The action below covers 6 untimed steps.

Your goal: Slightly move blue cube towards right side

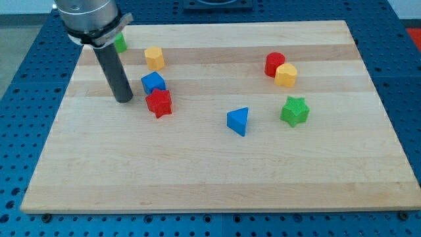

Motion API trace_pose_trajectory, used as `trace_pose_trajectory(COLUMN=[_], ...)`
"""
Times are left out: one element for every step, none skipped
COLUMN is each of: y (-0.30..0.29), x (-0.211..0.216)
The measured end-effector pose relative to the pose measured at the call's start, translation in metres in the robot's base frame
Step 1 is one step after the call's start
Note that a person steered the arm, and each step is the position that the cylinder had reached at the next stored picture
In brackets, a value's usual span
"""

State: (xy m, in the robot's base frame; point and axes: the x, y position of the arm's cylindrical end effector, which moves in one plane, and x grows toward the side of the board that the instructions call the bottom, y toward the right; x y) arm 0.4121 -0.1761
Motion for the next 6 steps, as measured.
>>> trace_pose_trajectory(y=[0.001, 0.001, 0.003, 0.023, 0.038, 0.053], x=[-0.012, -0.021, -0.027, -0.027, -0.027, -0.027])
